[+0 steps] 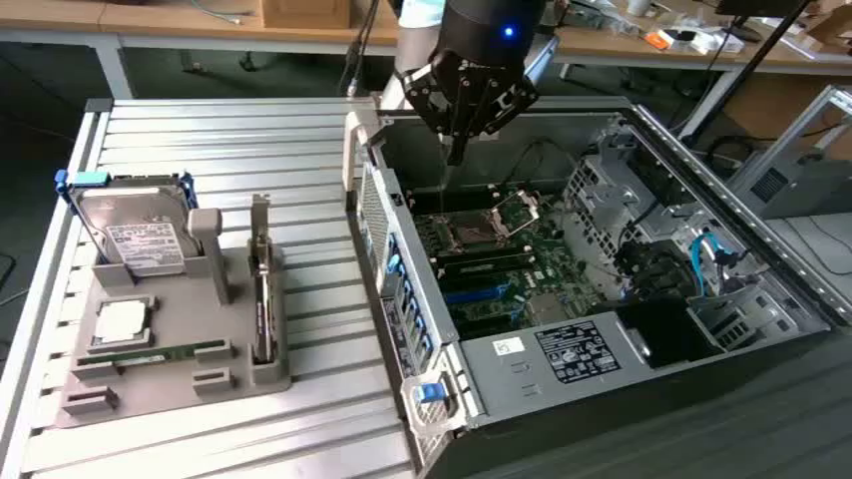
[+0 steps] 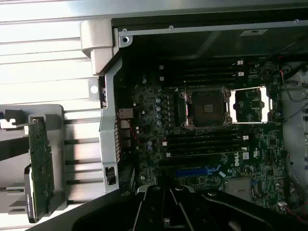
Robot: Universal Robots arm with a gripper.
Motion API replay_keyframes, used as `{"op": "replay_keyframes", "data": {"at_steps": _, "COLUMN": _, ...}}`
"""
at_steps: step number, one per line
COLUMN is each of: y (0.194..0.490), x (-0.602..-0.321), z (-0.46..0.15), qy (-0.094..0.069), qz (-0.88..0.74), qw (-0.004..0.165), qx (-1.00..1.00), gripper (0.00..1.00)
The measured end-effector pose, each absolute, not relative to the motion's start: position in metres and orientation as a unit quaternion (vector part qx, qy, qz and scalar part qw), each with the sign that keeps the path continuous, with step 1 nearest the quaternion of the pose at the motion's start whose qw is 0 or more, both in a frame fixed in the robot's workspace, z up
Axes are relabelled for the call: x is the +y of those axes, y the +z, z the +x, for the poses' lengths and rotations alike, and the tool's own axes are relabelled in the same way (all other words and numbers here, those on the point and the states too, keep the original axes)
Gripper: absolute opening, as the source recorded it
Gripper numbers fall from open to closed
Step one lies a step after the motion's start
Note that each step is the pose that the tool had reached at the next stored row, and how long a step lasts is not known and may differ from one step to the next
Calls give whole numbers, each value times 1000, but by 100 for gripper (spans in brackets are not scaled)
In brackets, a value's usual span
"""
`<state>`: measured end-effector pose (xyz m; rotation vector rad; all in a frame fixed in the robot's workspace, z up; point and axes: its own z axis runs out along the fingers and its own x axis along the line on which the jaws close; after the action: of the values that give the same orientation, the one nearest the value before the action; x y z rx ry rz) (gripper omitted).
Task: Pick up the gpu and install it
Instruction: 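Reach for the gpu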
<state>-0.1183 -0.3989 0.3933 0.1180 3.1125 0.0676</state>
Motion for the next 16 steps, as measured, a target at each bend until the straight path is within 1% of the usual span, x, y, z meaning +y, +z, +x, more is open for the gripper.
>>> {"op": "replay_keyframes", "data": {"at_steps": 16, "y": 393, "x": -399, "z": -126, "qy": 22, "qz": 38, "qw": 13, "qx": 999, "gripper": 11}}
